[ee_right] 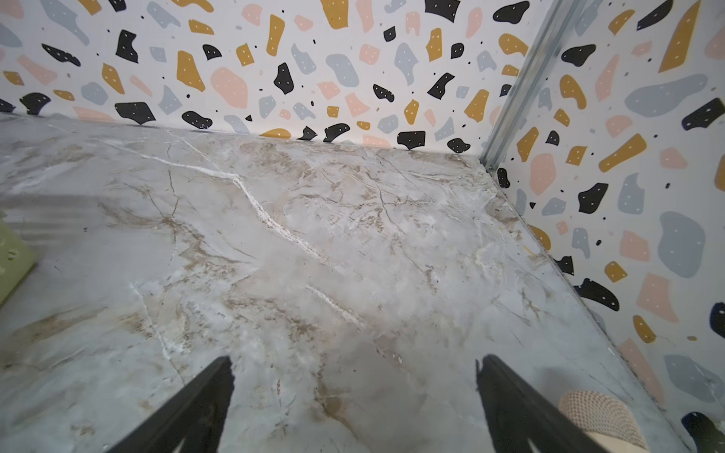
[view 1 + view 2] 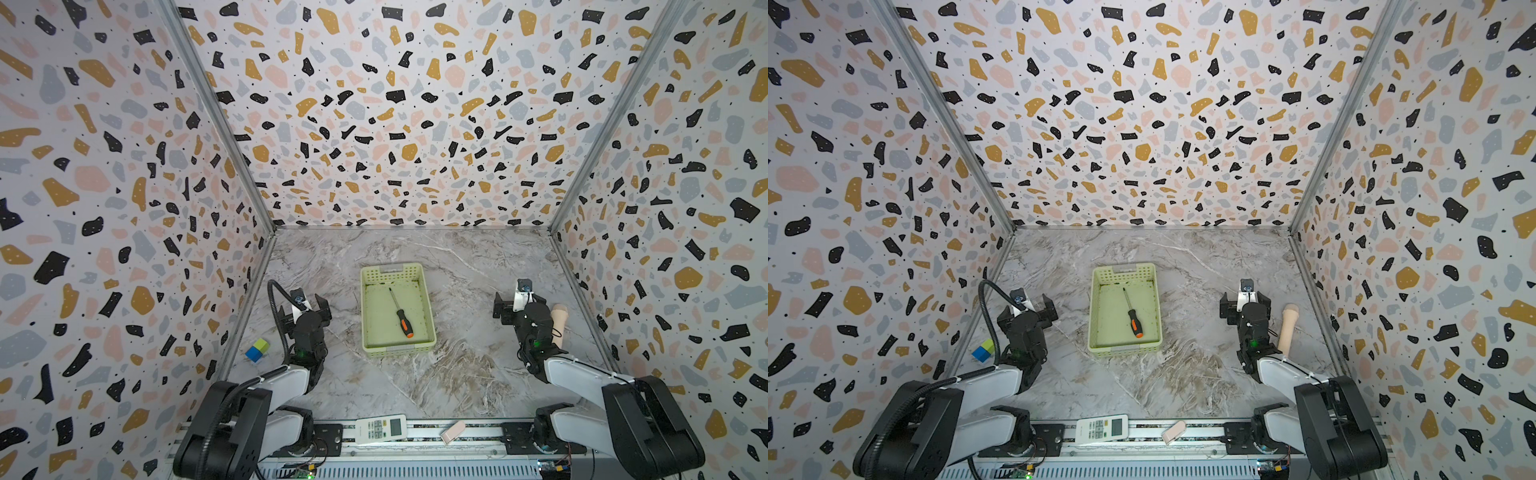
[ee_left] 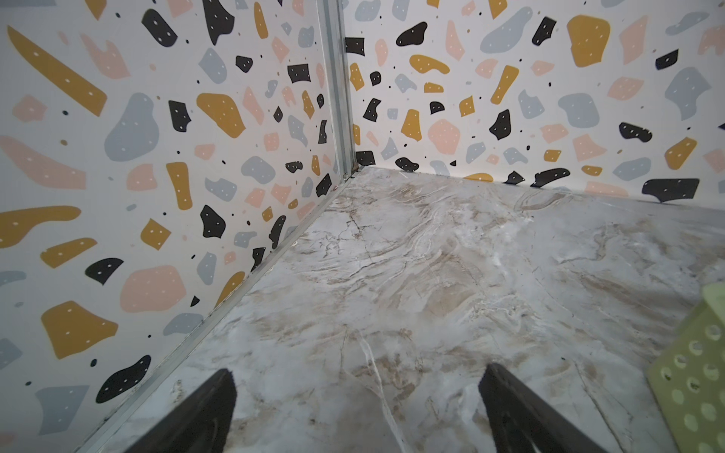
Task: Put the screwdriver in the bin
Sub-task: Reset both arms
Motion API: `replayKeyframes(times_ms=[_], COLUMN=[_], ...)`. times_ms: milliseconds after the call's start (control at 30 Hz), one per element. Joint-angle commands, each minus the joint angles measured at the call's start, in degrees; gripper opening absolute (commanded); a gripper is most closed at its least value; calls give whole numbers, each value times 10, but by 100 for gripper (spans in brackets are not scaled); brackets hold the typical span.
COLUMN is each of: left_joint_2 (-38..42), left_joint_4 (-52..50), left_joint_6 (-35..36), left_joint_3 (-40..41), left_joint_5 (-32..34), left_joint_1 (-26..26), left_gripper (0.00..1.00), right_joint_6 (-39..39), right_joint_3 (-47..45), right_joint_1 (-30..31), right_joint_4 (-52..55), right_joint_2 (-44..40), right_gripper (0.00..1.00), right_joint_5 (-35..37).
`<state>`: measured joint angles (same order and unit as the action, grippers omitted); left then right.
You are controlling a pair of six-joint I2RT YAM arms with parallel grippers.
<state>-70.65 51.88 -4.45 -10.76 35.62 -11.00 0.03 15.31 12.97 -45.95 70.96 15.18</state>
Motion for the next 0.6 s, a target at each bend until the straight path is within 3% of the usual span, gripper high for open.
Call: replayKeyframes(times_ms=[0, 133, 200, 300, 400, 500, 567], left_joint_2=[-20, -53, -74, -72, -76, -80, -96], left_joint_4=[84, 120, 158, 130, 141, 125, 171], left_joint_6=[37, 40, 40, 37, 37, 34, 33], left_joint_3=[-6, -1, 8, -3, 0, -7, 11], left_joint_5=[-15, -16, -15, -13, -16, -90, -129], left_joint_1=[-2, -2, -2, -2, 0, 27, 41], left_gripper=[99, 99, 100, 100, 99, 100, 100], right_joint_6=[-38, -53, -38, -10, -4, -11, -11], right_joint_3=[-6, -17, -6, -15, -26, -31, -31], right_joint_1=[-7, -20, -36, -88, -108, -107, -108], right_joint_4=[-118, -203, -181, -211, -231, -245, -253], right_joint_2=[43, 107, 111, 136, 138, 142, 146], right_gripper=[99, 99, 99, 99, 99, 99, 99], right_joint_5=[-19, -34, -50, -146, -183, -198, -198])
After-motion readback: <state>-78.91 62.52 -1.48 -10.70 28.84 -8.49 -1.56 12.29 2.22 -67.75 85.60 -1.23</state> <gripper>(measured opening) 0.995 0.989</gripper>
